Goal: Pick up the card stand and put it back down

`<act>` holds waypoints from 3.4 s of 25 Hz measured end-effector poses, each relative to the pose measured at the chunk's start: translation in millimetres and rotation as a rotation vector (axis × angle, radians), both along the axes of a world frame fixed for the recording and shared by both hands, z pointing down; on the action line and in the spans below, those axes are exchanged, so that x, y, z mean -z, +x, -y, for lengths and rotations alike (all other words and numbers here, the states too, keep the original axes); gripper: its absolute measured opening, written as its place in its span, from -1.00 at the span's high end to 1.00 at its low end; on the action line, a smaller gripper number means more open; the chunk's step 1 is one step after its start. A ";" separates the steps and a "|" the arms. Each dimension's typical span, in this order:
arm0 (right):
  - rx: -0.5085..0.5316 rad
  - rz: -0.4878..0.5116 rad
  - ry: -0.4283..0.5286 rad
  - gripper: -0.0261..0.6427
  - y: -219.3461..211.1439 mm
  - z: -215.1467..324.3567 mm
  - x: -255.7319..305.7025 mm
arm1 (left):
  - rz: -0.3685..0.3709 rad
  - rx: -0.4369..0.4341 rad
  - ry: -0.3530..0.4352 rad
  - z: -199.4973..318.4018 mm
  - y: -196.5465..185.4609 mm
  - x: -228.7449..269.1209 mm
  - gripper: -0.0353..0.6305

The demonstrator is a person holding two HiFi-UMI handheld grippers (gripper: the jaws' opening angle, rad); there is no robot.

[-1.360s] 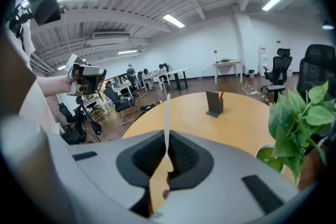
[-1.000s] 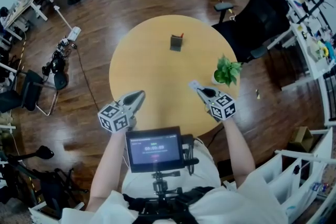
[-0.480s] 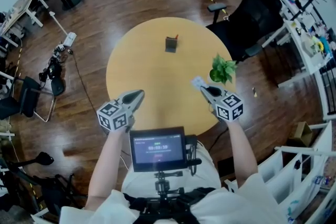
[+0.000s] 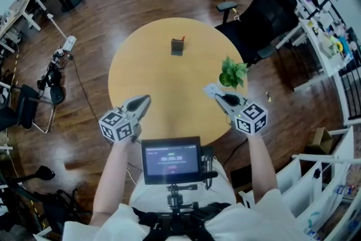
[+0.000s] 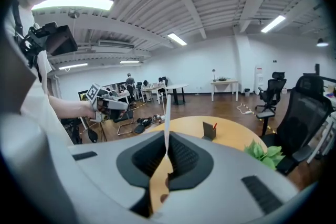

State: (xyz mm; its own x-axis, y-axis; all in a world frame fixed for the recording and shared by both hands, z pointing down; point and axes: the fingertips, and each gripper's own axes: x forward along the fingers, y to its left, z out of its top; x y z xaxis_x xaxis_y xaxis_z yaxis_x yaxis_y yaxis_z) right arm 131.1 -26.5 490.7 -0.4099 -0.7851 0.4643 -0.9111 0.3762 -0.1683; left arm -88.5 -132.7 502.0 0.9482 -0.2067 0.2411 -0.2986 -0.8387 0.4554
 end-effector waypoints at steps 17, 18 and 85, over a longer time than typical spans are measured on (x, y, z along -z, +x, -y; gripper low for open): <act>0.075 0.007 0.011 0.84 5.7 0.0 54.7 | -0.064 0.047 0.078 25.2 6.8 74.3 0.89; 0.080 0.012 0.017 0.84 5.6 1.0 59.4 | -0.064 0.050 0.084 26.0 5.3 79.5 0.89; 0.280 -0.093 0.085 0.83 3.5 -4.5 133.7 | -0.018 0.053 0.236 12.7 20.6 132.1 0.89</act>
State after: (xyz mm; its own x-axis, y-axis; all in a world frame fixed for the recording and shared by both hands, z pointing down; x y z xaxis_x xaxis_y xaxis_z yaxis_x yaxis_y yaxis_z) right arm 134.6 -22.0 357.0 -0.5750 -0.6849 0.4475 -0.7798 0.6244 -0.0463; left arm -67.9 -145.4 369.9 0.9382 -0.3049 0.1635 -0.3387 -0.9060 0.2540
